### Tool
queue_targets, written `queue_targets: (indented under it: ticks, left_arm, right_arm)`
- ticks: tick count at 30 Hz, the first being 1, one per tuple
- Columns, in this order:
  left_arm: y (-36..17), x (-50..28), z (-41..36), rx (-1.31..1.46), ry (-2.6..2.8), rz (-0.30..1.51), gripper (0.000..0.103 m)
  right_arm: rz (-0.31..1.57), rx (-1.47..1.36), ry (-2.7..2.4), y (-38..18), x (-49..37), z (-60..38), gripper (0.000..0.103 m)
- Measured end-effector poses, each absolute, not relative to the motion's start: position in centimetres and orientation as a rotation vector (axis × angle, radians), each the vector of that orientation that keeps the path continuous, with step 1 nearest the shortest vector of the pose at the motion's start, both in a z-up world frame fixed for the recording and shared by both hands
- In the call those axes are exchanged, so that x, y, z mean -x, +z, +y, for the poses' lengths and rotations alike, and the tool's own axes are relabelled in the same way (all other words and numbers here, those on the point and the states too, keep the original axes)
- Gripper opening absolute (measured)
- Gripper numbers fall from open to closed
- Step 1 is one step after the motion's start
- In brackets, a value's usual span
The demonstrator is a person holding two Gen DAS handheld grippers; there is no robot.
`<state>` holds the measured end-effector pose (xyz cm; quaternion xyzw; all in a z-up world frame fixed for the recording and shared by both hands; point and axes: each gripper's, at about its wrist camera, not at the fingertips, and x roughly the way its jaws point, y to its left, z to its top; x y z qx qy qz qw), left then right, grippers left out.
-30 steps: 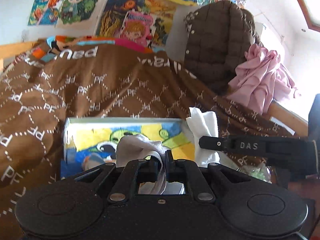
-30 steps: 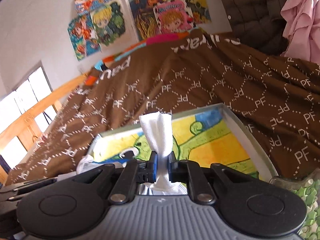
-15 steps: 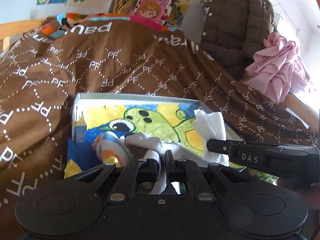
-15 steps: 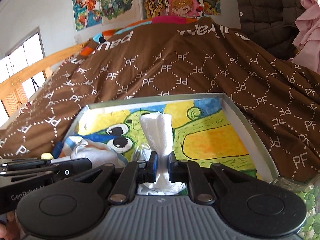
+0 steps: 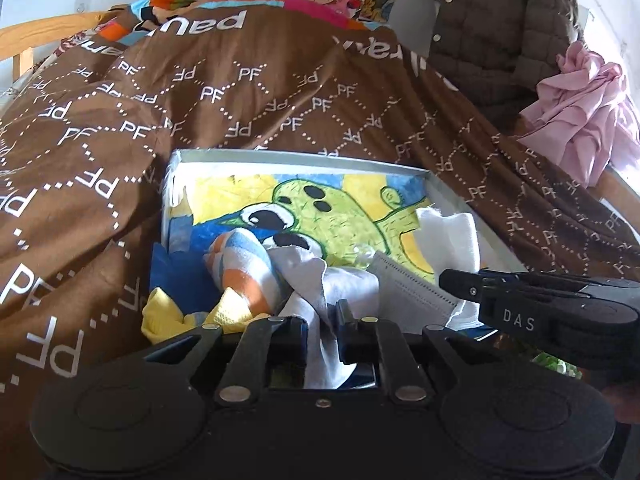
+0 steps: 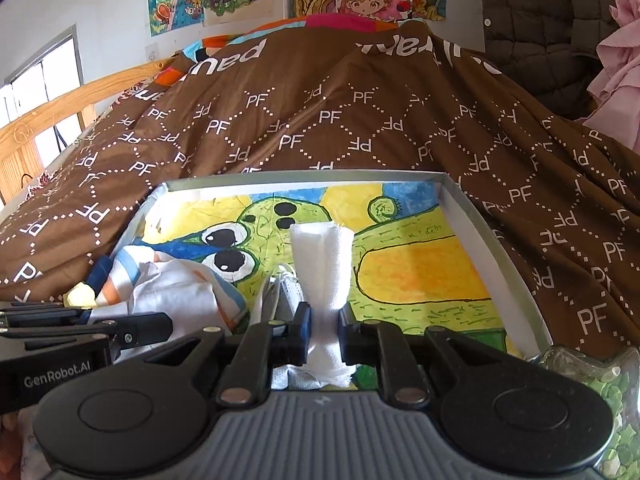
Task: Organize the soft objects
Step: 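Carry the grey fabric and white napkin over the painted tray, then open both tools to drop the items into the tray and withdraw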
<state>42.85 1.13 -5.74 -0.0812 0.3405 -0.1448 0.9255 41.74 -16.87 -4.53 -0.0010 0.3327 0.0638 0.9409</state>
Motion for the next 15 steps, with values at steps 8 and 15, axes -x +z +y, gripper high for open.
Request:
queue_targets:
  ticks: [8, 15]
  left_arm:
    - [-6.0, -42.98, 1.16, 0.17, -0.288, 0.717, 0.025]
    - [-5.72, -42.74, 0.94, 0.163, -0.29, 0.708, 0.049]
  right_arm:
    - [0.685, -0.002, 0.121, -4.56, -41.81, -17.12, 0.022]
    - [0.682, -0.011, 0.108, -4.14, -41.72, -17.69, 0.036]
